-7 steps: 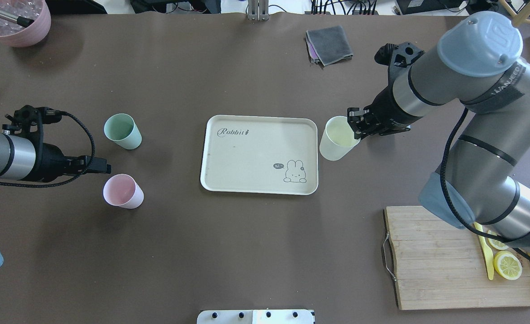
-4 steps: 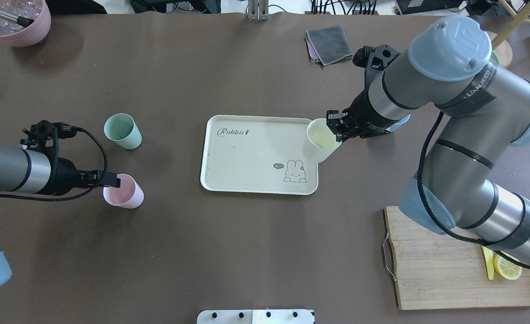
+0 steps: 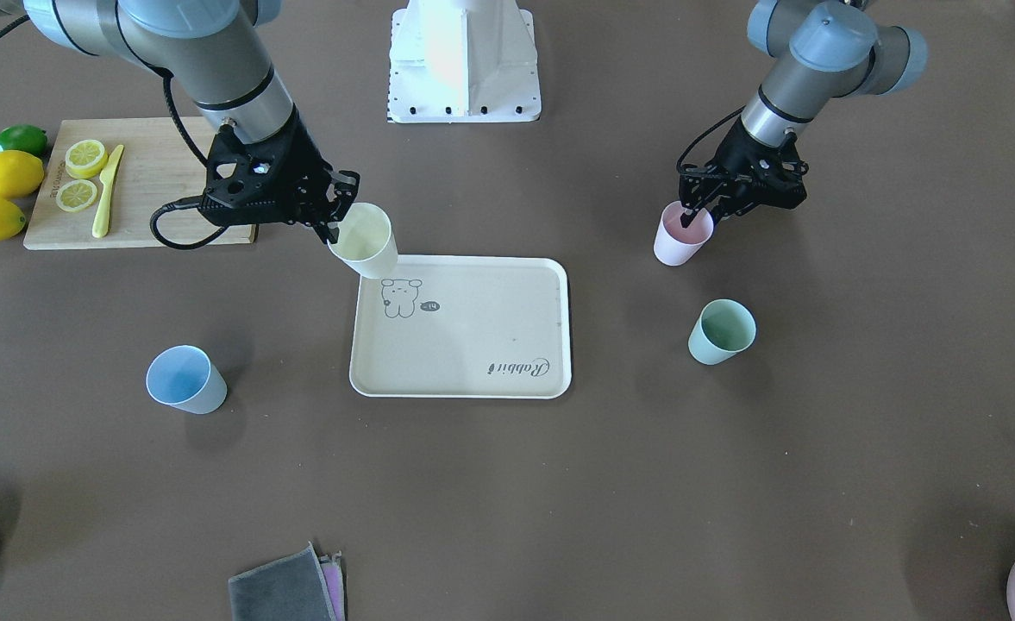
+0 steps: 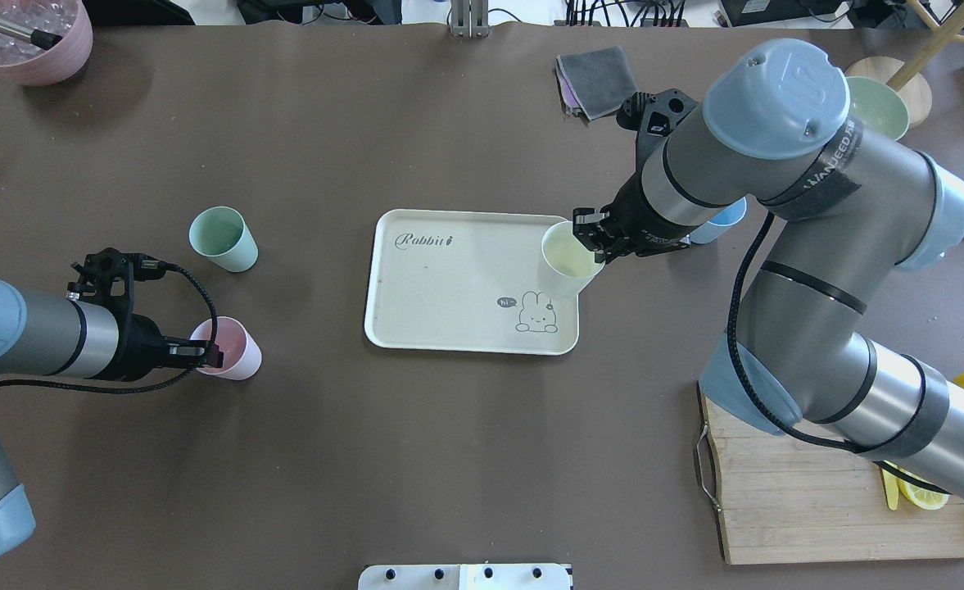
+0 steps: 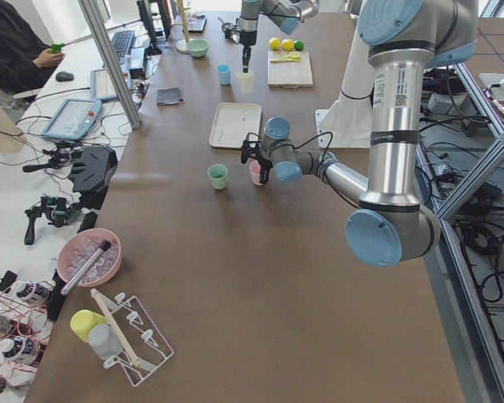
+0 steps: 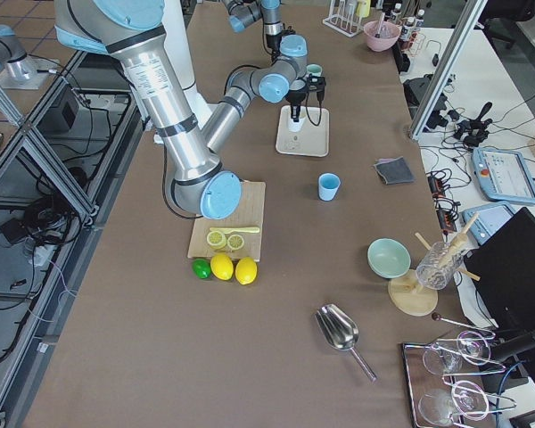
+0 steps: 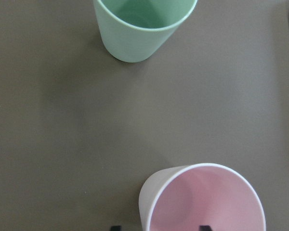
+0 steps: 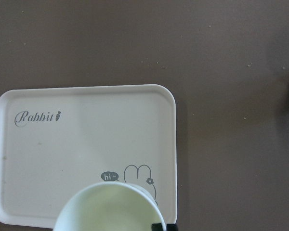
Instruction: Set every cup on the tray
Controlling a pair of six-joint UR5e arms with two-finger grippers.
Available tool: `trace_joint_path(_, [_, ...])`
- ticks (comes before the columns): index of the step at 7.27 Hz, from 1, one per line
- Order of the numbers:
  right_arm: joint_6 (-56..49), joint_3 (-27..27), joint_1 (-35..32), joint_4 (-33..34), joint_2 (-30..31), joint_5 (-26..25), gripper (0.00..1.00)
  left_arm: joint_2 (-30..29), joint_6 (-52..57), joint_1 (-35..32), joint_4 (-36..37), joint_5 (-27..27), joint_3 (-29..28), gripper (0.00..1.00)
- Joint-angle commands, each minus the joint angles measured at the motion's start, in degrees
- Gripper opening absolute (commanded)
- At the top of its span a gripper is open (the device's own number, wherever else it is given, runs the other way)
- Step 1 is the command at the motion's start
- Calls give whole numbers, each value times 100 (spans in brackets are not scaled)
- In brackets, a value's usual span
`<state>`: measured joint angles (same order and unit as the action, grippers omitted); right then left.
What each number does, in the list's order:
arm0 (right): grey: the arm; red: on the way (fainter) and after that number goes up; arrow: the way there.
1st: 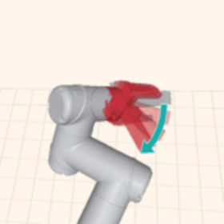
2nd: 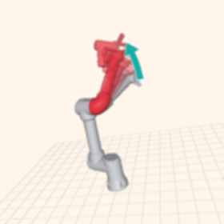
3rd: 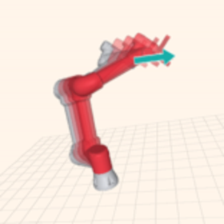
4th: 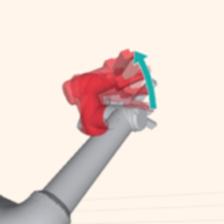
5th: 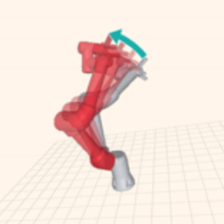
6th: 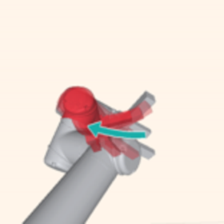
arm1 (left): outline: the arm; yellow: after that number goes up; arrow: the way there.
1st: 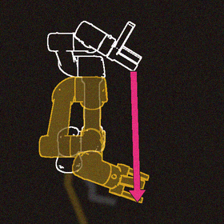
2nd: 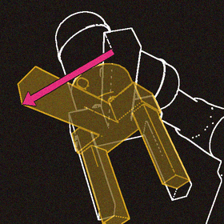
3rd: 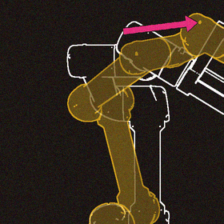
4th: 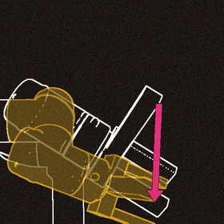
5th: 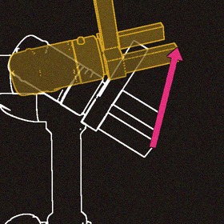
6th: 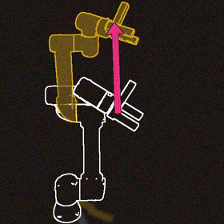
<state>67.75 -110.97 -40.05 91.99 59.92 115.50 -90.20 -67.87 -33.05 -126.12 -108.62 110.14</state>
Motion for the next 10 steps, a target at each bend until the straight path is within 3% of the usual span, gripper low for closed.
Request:
trace_joint_path(1, [1, 57, 155, -15, -25, -176, 0, -77, 11, -165, 9, -71, 33, 0])
trace_joint_path(3, [19, 406, 295, -59, -294, -343, 0, -453, 19, -997, 140, -1041, -18, 0])
trace_joint_path(5, [-7, 786, 549, -85, -385, -510, 0, -1573, -33, -1054, 1267, -1047, -167, 0])
trace_joint_path(7, [-51, 1015, 761, -85, -376, -641, 0, -2088, -51, -1019, 1783, -1021, -256, 0])
trace_joint_path(9, [-8, 1033, 902, -94, -385, -825, 99, -2666, -348, -949, 1863, -810, -632, 0])
trace_joint_path(10, [167, 998, 894, -103, -394, -879, 99, -2957, -585, -653, 1872, -496, -799, 0])
